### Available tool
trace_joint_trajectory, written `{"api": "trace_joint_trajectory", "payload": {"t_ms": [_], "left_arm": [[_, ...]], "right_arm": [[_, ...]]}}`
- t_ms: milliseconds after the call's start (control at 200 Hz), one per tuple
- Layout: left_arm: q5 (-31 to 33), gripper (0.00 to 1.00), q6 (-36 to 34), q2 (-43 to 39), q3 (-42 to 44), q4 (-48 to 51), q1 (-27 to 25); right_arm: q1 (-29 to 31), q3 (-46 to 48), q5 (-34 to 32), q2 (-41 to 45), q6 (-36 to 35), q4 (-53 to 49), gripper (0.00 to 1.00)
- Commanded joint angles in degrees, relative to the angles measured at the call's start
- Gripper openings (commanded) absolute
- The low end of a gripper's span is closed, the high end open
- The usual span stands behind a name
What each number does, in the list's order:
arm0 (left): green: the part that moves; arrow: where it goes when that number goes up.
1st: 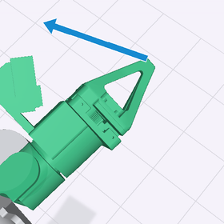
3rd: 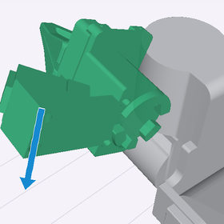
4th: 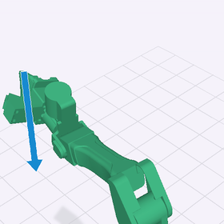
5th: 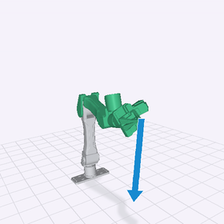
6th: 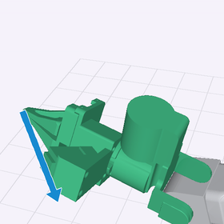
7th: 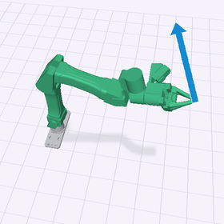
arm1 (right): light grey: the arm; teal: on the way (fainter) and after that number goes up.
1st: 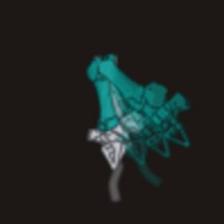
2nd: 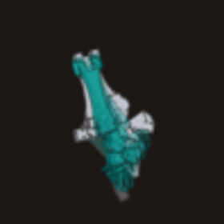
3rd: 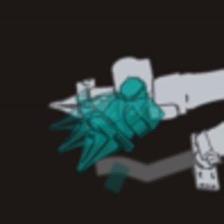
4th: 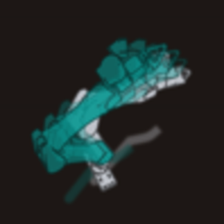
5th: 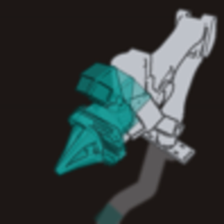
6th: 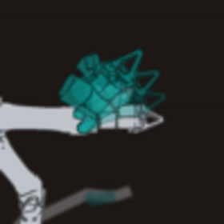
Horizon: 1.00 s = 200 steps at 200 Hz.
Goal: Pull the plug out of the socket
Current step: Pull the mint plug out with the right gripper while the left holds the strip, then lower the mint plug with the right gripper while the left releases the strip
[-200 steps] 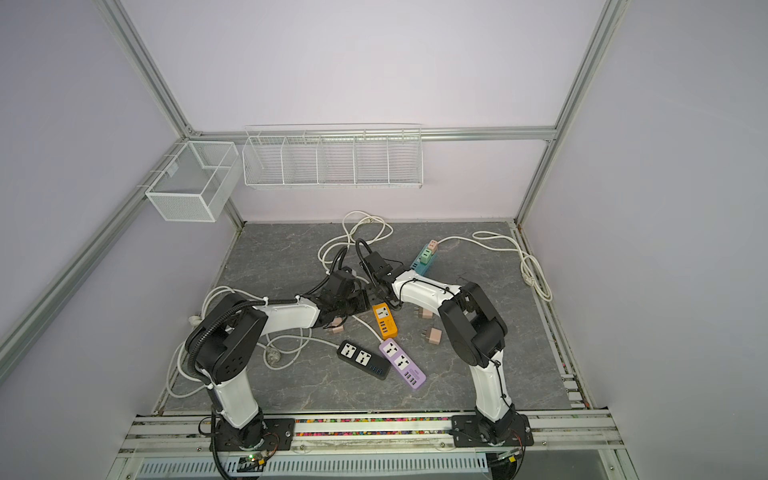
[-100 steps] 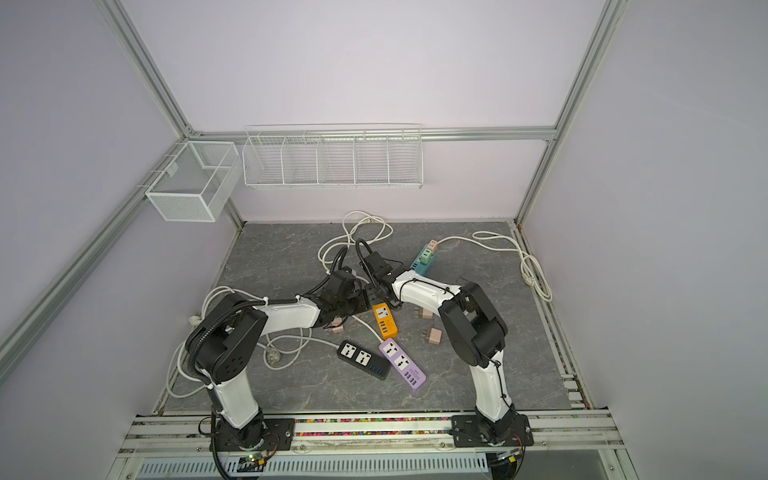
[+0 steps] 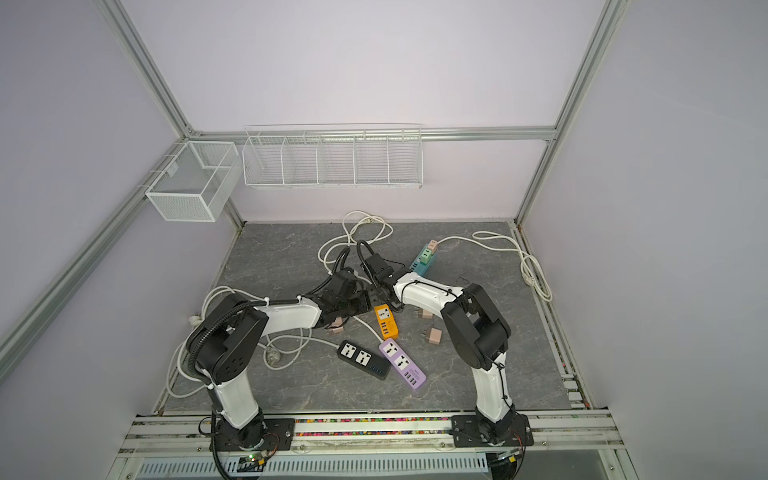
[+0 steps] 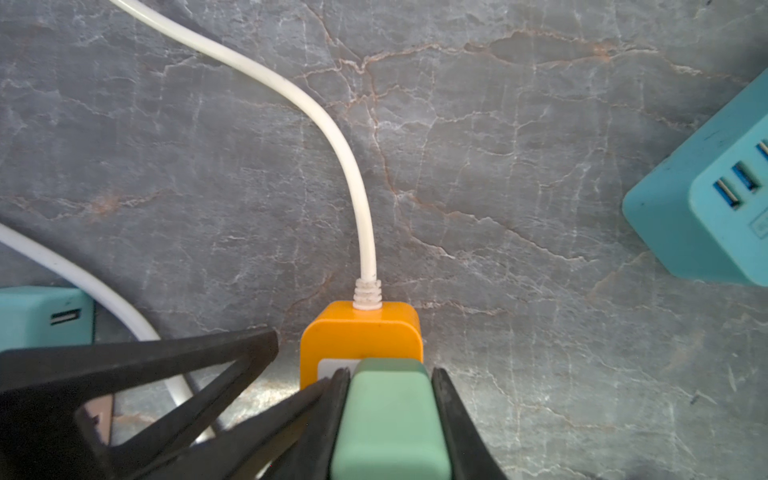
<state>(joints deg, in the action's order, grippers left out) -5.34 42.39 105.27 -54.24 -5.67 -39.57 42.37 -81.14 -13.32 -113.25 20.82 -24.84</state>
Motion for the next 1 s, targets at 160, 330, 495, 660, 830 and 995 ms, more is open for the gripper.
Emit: {"api": "trace_joint_trajectory", "payload": {"t_ms": [160,330,495,660,830,995], "left_arm": [[3.1,0.41,-0.4,3.0,0.3,7.9,0.2],[3.2,0.41,-0.6,2.6,0.3,8.0,0.2],[3.0,0.41,-0.9,1.9,0.7,7.2,0.2],[1.6,0.43,-2.4,1.2,0.6,5.6,0.2],[-0.2,0.45,-3.6,-0.3,0.9,3.6,0.1],[0.0,0.49,-4.4,-3.2,0.9,3.3,0.1]], "right_arm": [[-2.2,-0.3,0.0,4.2,0.0,-1.4,0.26],[-0.9,-0.6,0.6,3.4,0.3,-1.4,0.25],[-2.3,2.7,2.7,8.3,1.5,1.2,0.25],[-5.6,7.0,8.9,14.1,4.0,3.1,0.25],[-9.3,14.6,14.2,20.7,6.3,7.6,0.25],[-13.3,20.5,18.4,26.2,7.7,8.9,0.25]]}}
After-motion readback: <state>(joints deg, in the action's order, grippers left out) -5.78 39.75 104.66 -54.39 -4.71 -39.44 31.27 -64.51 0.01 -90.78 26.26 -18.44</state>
